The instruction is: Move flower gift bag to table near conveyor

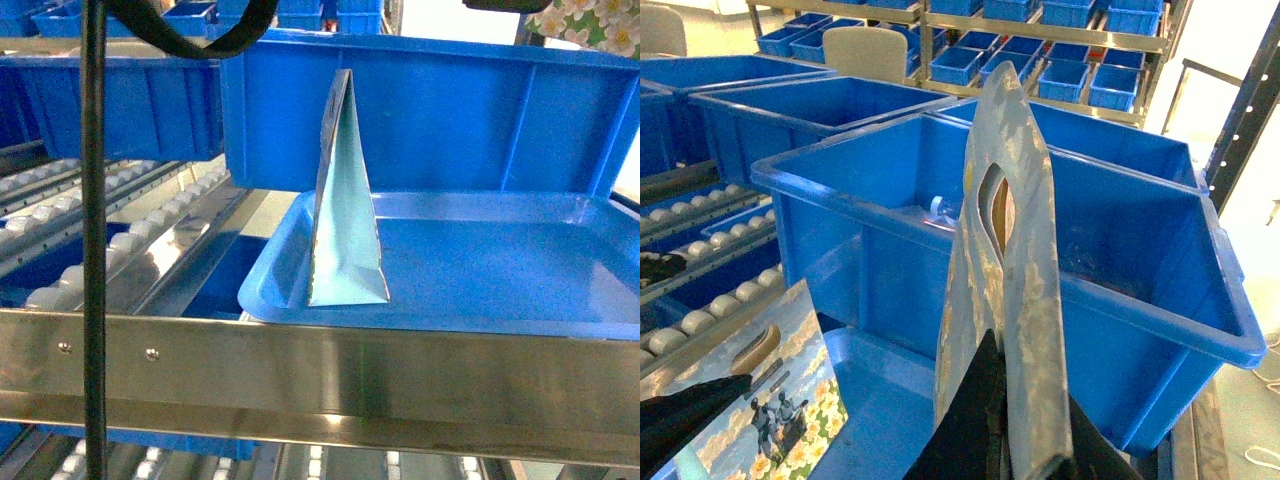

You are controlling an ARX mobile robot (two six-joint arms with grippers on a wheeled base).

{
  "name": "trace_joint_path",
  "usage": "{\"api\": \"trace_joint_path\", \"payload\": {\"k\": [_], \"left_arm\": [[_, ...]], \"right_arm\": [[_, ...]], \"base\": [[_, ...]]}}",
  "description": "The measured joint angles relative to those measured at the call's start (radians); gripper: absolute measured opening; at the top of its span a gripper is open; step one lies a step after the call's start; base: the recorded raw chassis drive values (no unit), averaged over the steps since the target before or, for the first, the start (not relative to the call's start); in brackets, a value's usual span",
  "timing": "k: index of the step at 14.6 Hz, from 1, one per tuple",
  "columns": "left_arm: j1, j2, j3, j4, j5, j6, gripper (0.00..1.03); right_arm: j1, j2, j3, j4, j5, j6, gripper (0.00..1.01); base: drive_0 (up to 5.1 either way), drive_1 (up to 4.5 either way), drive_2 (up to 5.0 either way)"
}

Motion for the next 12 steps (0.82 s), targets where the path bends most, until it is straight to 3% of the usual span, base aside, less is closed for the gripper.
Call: {"api": "trace_joint_path", "payload": {"k": [3, 6, 12], "left_arm": [[-0.032, 0.05, -0.001, -0.014, -0.076, 0.021, 0.98], [-0.041, 0.059, -0.026, -0.011, -0.115, 0.024, 0.98], [-0.04, 0.061, -0.051, -0.008, -0.143, 0.023, 0.98]], "right_arm": [[0.0, 0.0, 0.0, 0.0, -0.002, 0.003, 0.02], [0.0, 0.0, 0.0, -0.001, -0.002, 0.003, 0.02], [0.0, 0.0, 0.0, 0.0, -0.002, 0.003, 0.02]], "base": [[0.0, 0.0, 0.0], [0.0, 0.0, 0.0], [0.0, 0.0, 0.0]]}}
